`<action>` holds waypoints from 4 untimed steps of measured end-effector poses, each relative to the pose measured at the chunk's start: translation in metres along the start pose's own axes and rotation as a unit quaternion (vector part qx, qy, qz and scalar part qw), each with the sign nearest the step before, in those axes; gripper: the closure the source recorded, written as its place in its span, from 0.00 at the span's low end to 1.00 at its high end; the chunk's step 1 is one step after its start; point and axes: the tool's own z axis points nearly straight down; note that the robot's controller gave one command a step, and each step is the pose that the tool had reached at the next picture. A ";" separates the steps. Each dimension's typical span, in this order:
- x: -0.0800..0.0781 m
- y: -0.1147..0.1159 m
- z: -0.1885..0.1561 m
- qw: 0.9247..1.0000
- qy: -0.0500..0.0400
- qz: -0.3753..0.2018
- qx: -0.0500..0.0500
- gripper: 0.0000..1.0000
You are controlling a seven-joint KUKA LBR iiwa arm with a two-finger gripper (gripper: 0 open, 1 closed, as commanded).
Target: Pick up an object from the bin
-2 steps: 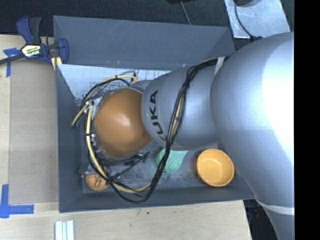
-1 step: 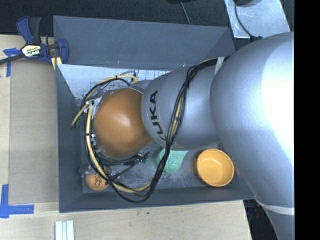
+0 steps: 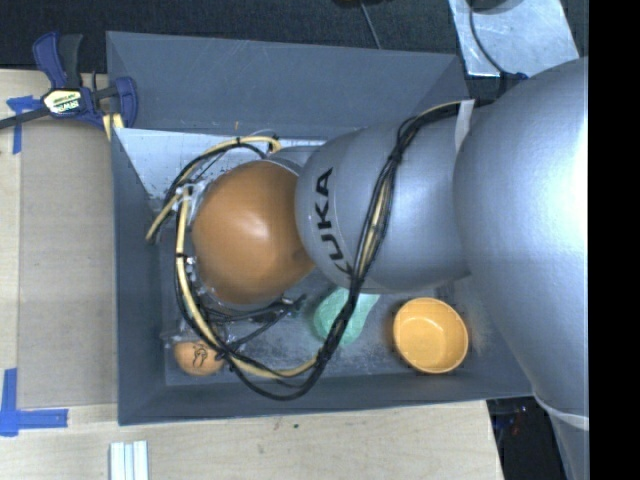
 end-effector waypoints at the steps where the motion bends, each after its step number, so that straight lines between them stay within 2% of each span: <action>1: 0.000 0.000 -0.025 1.000 -0.001 0.001 0.000 1.00; 3: -0.001 -0.001 -0.050 1.000 -0.004 0.004 0.002 1.00; 4: 0.000 0.000 -0.074 1.000 -0.003 0.004 0.001 1.00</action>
Offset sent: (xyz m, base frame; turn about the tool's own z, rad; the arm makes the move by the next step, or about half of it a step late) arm 0.0006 0.0004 0.0494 0.0012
